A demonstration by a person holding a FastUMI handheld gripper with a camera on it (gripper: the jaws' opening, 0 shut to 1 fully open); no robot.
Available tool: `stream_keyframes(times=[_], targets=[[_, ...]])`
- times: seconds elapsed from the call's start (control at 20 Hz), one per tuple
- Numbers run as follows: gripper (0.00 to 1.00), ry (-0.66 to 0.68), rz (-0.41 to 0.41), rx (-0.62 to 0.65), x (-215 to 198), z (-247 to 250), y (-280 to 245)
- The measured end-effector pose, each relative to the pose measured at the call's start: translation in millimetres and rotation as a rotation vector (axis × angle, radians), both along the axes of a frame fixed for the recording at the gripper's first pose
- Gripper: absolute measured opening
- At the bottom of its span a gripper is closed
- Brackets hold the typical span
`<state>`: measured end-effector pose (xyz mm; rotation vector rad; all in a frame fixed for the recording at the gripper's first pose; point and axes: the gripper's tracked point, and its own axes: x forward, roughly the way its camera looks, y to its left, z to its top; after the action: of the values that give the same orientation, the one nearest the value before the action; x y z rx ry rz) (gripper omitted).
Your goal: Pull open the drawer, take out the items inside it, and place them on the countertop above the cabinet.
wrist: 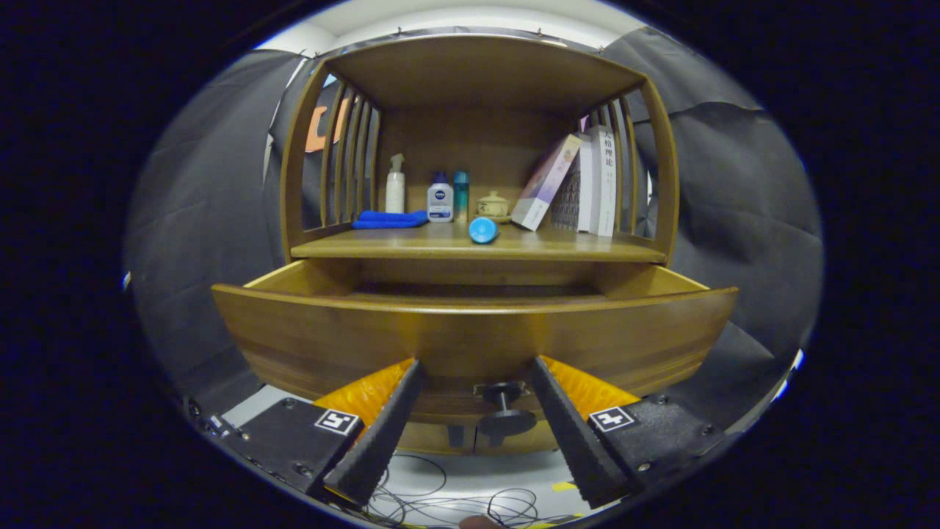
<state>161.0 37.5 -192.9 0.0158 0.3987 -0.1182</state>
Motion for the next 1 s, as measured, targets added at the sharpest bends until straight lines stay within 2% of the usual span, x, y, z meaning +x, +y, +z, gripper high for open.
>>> stream_keyframes(times=[0.4,1.0], targets=[[0.99,0.056,-0.003,-0.088,37.5,-8.1,-4.3],[1.00,0.146,-0.016,-0.003,91.6,-15.7,-10.7]])
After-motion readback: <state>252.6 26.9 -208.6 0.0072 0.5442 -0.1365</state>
